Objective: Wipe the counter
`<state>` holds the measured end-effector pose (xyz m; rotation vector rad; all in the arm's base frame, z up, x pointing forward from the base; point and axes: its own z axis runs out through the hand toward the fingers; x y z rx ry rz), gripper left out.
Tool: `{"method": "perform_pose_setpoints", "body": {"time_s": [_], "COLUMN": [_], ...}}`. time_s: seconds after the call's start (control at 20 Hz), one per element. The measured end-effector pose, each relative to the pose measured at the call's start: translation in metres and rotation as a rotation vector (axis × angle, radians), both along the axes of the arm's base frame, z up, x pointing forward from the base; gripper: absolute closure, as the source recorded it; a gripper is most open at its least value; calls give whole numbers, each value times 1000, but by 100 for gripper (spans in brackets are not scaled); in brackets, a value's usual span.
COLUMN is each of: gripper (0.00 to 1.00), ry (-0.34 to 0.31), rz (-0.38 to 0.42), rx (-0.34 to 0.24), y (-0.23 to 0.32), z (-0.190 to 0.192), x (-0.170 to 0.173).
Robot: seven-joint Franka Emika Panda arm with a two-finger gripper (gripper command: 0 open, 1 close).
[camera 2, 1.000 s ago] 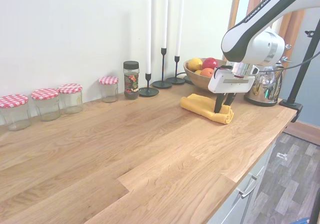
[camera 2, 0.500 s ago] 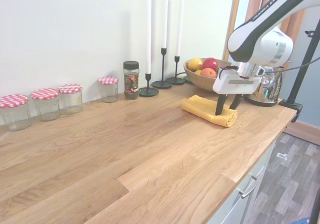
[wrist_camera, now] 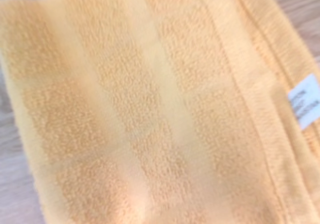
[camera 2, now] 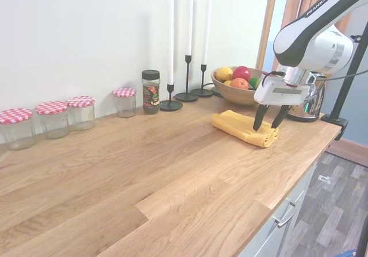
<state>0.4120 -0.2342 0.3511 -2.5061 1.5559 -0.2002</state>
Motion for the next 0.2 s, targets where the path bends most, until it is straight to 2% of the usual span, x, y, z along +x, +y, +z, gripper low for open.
{"method": "perform_pose_setpoints", "body": {"time_s": [0.2], "gripper": [0], "ry": [-22], "rz": [5], "rx": [-2], "y": [-3], "z": [17], "x": [-5]}}
